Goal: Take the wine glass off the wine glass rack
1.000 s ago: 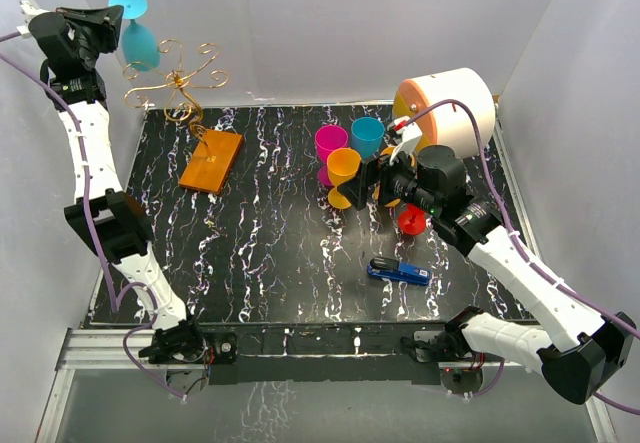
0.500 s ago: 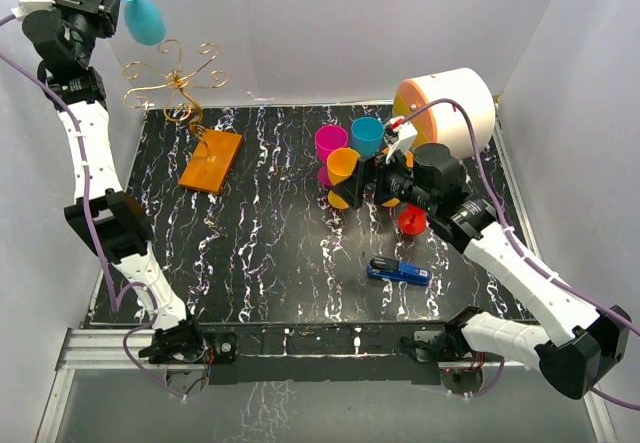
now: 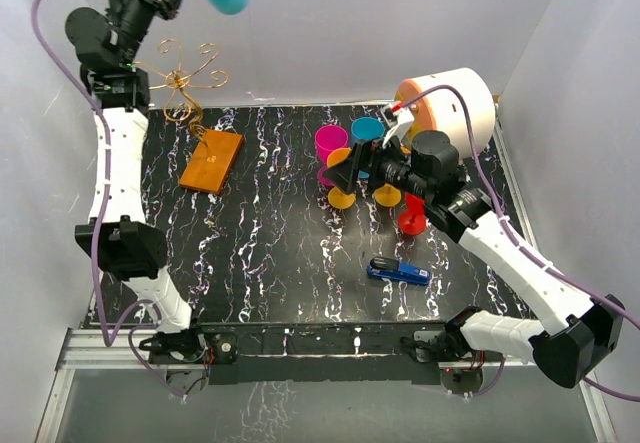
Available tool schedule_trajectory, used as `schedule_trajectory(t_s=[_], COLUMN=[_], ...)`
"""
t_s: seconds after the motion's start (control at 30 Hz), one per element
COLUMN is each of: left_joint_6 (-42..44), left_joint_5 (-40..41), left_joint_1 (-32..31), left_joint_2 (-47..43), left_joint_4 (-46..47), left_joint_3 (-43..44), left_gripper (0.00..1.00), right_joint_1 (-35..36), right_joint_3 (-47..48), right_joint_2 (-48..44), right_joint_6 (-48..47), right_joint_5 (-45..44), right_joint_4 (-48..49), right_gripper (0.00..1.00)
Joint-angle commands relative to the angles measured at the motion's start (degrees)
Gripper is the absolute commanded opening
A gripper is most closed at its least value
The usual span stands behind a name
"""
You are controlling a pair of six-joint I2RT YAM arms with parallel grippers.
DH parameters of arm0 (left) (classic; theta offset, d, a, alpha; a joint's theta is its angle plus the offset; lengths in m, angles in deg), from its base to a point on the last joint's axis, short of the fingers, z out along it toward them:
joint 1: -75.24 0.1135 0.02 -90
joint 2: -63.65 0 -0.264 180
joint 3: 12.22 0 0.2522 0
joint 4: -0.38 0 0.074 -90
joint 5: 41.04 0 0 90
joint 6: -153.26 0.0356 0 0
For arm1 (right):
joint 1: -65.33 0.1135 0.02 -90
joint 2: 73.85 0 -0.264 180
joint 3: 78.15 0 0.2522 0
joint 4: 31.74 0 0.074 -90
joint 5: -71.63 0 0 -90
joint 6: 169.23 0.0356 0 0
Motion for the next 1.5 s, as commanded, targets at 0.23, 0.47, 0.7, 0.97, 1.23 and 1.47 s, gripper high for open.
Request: schedule_trajectory(t_s=[0.23,0.47,0.7,0.97,1.23,1.47], left_joint_6=[-7.9,-14.8,-22.5,-28.7,-29.2,-28.9], left_joint_5=[-4.3,-3.6,-4.3,-3.1,-4.6,-5.4], left_joint_1=[-8.9,-9.6,-9.7,-9.7,-9.6,-9.7], left_joint_2=[-19.3,-32.1,-39.8,-45.7,-48.0,-49.1], left_joint_4=[18.6,27.6,37.2,45.0,46.5,45.9], left_joint_3=[-22.7,-42.3,-54.9,-65.5,-67.8,-70.4], left_gripper=[0.00,0.00,0.00,0.00,0.00,0.00], right_joint_1=[-0.6,-1.3,-1.3,-0.7,1.1,2.3], right_joint_3=[7.0,8.4,5.8,5.5,6.5,4.9], right_joint_2=[3.6,5.6,9.5,16.3,18.3,16.7], right_joint_6=[16.0,21.4,31.0,44.9,46.9,46.8], right_joint_5=[3.5,5.2,9.3,15.1,16.2,16.2], right_joint_4=[20.1,30.6,49.3,69.7,73.3,74.8], right_gripper=[0.98,0.99,0.99,0.96,0.87,0.64])
